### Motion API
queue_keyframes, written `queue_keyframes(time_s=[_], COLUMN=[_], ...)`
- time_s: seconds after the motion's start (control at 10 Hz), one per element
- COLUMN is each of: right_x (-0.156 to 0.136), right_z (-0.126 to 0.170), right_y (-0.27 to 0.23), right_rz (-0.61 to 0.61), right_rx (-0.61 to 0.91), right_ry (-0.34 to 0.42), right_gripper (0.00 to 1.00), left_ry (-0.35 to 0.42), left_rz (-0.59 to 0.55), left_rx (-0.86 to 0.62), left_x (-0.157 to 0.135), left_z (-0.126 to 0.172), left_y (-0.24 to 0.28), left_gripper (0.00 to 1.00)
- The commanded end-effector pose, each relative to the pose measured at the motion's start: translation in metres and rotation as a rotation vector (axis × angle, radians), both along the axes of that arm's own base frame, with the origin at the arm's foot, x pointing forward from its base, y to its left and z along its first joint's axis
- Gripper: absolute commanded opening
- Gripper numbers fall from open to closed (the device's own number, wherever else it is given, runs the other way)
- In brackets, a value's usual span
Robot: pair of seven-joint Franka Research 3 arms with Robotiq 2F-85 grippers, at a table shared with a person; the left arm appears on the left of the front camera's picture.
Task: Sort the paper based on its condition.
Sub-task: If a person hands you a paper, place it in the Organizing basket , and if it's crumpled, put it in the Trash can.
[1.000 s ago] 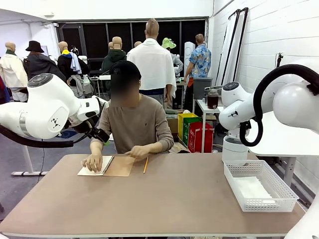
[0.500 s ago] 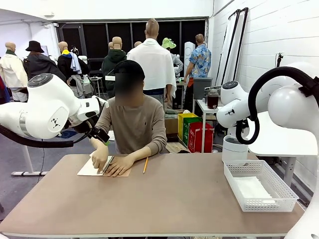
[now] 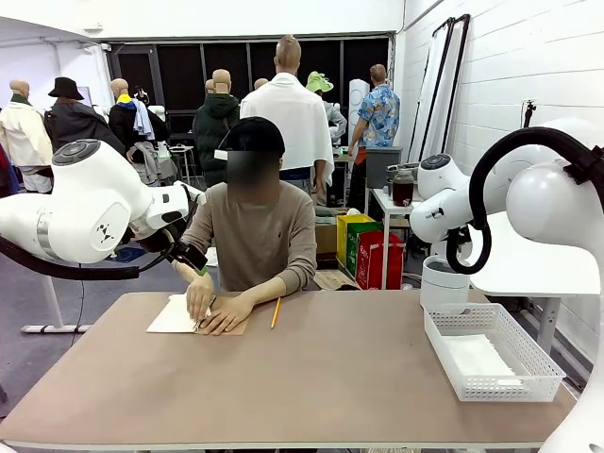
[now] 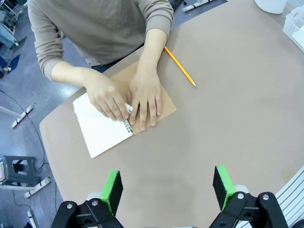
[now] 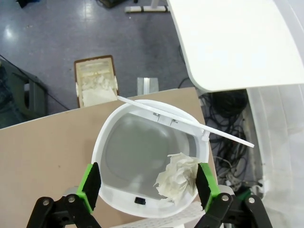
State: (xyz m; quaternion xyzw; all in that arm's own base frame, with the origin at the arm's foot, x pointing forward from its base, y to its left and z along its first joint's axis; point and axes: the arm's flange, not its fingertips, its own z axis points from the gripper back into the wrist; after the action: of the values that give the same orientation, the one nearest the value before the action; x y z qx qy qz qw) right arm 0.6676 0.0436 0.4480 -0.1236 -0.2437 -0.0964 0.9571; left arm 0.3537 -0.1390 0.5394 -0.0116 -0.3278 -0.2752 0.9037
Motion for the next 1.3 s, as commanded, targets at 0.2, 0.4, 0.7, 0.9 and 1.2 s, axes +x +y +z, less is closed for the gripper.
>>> queue_keyframes(time_s=[0.2, 0.4, 0.7, 0.9, 1.2], right_x=[0.005, 0.001, 0.0, -0.003, 0.001], right_z=[0.014, 0.017, 0.016, 0.018, 0.016], right_y=[-0.001, 0.003, 0.004, 0.006, 0.004], right_rz=[-0.005, 0.008, 0.014, 0.018, 0.005], right_rx=[-0.02, -0.01, 0.009, 0.014, -0.003], right_ry=[-0.007, -0.015, -0.015, -0.013, -0.024], right_gripper=[1.0, 1.0, 1.0, 1.0, 1.0], left_ry=[0.001, 0.001, 0.001, 0.001, 0.001], left_rz=[0.0, 0.0, 0.0, 0.0, 0.0], left_rx=[-0.002, -0.002, -0.002, -0.002, -0.002], left_x=[0.0, 0.0, 0.0, 0.0, 0.0], left_z=[0.0, 0.0, 0.0, 0.0, 0.0], left_y=[0.001, 0.001, 0.001, 0.001, 0.001], left_gripper=[1.0, 1.0, 1.0, 1.0, 1.0])
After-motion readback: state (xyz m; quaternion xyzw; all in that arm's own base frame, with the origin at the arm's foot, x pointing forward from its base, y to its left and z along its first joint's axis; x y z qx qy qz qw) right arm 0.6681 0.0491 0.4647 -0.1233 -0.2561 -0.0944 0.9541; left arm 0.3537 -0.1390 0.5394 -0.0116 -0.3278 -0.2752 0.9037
